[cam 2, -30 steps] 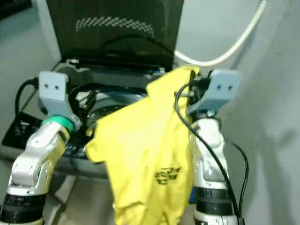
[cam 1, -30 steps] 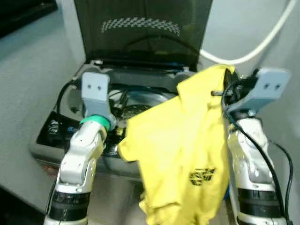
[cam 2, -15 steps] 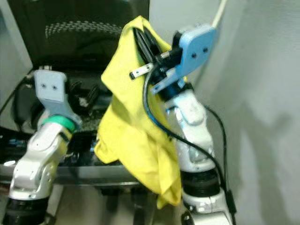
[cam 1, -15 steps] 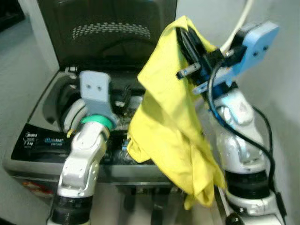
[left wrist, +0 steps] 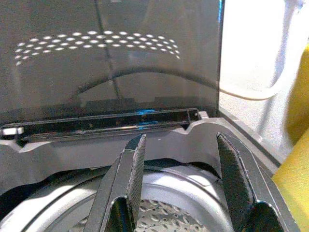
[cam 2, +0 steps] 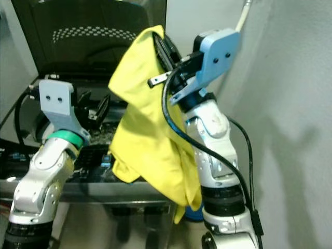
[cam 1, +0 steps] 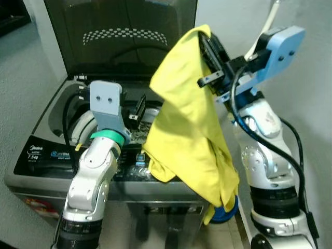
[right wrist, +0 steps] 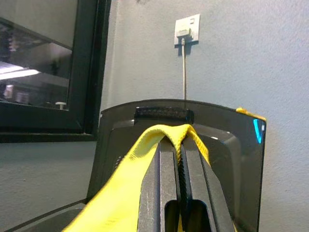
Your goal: Clothes washing
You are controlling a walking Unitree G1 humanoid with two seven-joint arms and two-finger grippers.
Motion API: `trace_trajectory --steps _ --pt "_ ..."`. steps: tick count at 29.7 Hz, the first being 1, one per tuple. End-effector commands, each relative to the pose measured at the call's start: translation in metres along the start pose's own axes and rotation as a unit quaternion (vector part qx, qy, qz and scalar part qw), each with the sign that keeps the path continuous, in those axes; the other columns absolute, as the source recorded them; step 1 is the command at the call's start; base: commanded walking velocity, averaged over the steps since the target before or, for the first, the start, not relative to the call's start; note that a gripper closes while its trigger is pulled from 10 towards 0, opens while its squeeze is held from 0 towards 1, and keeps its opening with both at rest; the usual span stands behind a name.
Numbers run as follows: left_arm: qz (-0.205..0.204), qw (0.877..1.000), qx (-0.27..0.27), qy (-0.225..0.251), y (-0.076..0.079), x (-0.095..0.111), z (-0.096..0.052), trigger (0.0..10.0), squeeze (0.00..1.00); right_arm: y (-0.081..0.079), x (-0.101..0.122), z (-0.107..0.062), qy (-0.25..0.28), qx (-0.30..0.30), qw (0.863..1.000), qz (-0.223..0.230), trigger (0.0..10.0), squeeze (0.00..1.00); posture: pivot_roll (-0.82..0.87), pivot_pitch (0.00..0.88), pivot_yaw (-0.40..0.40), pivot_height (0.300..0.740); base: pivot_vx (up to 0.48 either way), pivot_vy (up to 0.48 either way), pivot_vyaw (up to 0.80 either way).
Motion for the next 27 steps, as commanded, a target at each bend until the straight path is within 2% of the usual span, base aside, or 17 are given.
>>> trace_trajectory --steps 1,7,16,19,21,22,23,24,25,26,27 --pt "0.001 1.0 0.008 -0.002 -0.005 -0.001 0.001 10.0 0.0 -0.001 -0.003 -0.001 -0.002 -0.001 1.0 0.002 10.0 0.0 0.03 0.0 0.068 0.74 0.0 0.48 0.0" --pt "0.0 1.0 0.008 -0.002 -0.005 -0.002 0.001 10.0 0.0 0.006 -0.004 -0.003 -0.005 -0.017 1.0 -0.008 10.0 0.0 0.03 0.0 0.073 0.74 0.0 0.452 0.0" --pt "0.005 1.0 0.005 -0.006 -0.005 -0.003 0.002 10.0 0.0 0.011 -0.007 -0.006 -0.011 -0.028 0.999 -0.019 10.0 0.0 0.03 0.0 0.076 0.74 0.0 0.0 0.0" --pt "0.006 1.0 -0.014 0.0 -0.001 -0.001 0.002 10.0 0.0 0.012 -0.007 -0.006 -0.011 -0.031 0.999 -0.027 10.0 0.0 0.02 0.0 0.077 0.74 0.0 0.0 0.0" --pt "0.005 0.998 -0.063 0.021 0.0 0.012 0.0 10.0 0.0 0.014 -0.003 -0.005 -0.006 -0.033 0.999 -0.033 10.0 0.0 0.02 0.0 0.076 0.74 0.0 0.0 0.0" --pt "0.005 0.998 -0.063 0.021 0.0 0.012 0.0 10.0 0.0 0.014 -0.003 -0.005 -0.006 -0.033 0.999 -0.033 10.0 0.0 0.02 0.0 0.076 0.74 0.0 0.0 0.0" --pt "-0.003 0.993 -0.107 0.043 -0.002 0.027 -0.003 10.0 0.0 0.018 0.003 -0.001 0.001 -0.034 0.999 -0.033 10.0 0.0 0.02 0.0 0.075 0.74 0.0 0.0 0.0" --pt "-0.003 0.993 -0.107 0.043 -0.002 0.027 -0.003 10.0 0.0 0.018 0.003 -0.001 0.001 -0.034 0.999 -0.033 10.0 0.0 0.02 0.0 0.075 0.74 0.0 0.0 0.0" --pt "-0.025 0.975 -0.204 0.081 -0.002 0.058 -0.017 10.0 0.0 0.023 0.013 0.009 0.014 -0.028 0.999 -0.038 10.0 0.0 0.03 0.0 0.069 0.74 0.0 0.0 0.0" --pt "-0.034 0.959 -0.266 0.096 0.002 0.073 -0.031 10.0 0.0 0.024 0.02 0.017 0.022 -0.021 0.999 -0.04 10.0 0.0 0.02 0.0 0.067 0.74 0.0 0.0 0.0" --pt "-0.034 0.959 -0.266 0.096 0.002 0.073 -0.031 10.0 0.0 0.024 0.02 0.017 0.022 -0.021 0.999 -0.04 10.0 0.0 0.02 0.0 0.067 0.74 0.0 0.0 0.0"
Point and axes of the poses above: a point about 5 cm out from each wrist's last joint towards the gripper, its own z axis pointing out of the wrist towards the gripper, its own x axis along the axis of the wrist's last joint, y = z × x, the point moved 6 cm from there along z, pointing out of the wrist towards the gripper, and after that the axes turned 8 degrees about z, right-handed, at the moved point
